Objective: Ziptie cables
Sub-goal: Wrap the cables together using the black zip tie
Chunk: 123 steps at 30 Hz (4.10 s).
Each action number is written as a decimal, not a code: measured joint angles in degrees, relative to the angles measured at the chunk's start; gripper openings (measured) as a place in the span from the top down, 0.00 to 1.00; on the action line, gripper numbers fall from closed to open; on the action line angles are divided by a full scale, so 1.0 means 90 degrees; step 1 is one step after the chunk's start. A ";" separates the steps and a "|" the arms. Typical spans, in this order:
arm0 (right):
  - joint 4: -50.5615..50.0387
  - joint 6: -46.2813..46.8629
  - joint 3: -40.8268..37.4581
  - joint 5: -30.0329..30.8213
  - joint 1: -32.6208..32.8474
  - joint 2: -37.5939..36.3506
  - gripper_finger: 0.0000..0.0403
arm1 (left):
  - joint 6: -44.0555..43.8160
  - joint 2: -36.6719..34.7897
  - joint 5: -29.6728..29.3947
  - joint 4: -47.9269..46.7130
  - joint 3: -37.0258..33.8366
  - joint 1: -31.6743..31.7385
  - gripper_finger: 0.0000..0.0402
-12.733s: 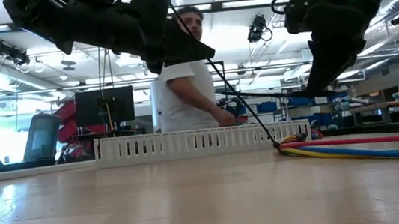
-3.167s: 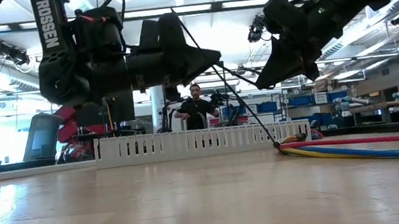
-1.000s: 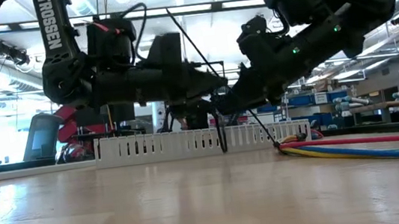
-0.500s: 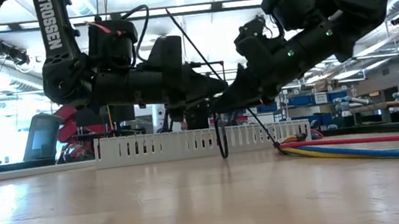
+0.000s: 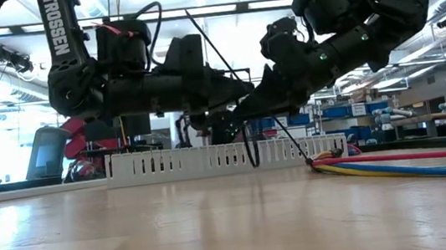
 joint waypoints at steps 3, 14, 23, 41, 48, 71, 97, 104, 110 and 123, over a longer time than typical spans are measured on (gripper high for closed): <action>-0.0001 -0.0065 0.0000 -0.0002 -0.0028 0.0000 0.89 | 0.0000 0.0000 0.0000 0.0022 0.0027 0.0000 1.00; -0.0073 -0.0208 0.0000 0.0442 -0.0009 0.0000 1.00 | 0.0047 0.0002 -0.0023 0.0030 0.0058 0.0006 0.94; -0.0020 -0.0136 0.0000 0.0449 -0.0003 0.0000 1.00 | -0.0118 0.0007 -0.0045 0.0420 -0.0330 0.0007 0.85; 0.0110 -0.0029 0.0000 0.0317 -0.0005 0.0000 1.00 | 0.0047 0.0007 -0.0049 0.0307 -0.0286 0.0007 0.91; 0.0157 -0.0028 0.0007 0.0344 -0.0003 -0.0007 1.00 | 0.0064 0.0007 -0.0053 0.0634 -0.0467 0.0007 0.97; -0.2250 0.1253 -0.0002 0.0189 -0.0278 -0.0871 0.82 | -0.0133 -0.0071 -0.0323 0.0510 -0.0765 0.0043 1.00; -0.8199 0.5944 0.0120 0.1791 0.1732 -0.3019 1.00 | 0.1091 -0.3789 -0.1628 -0.5204 -0.1078 -0.0777 1.00; -0.9418 0.7315 0.0456 0.2130 0.2684 -0.3012 1.00 | 0.0847 -0.4269 -0.2657 -0.4919 -0.1723 -0.1509 1.00; -0.9647 0.7929 0.0512 0.2249 0.2909 -0.2770 1.00 | 0.0534 -0.4432 -0.2971 -0.4923 -0.2013 -0.1977 1.00; -0.9902 0.8319 0.1728 0.2013 0.2173 -0.0730 1.00 | 0.0499 -0.4428 -0.3054 -0.4739 -0.2004 -0.2502 1.00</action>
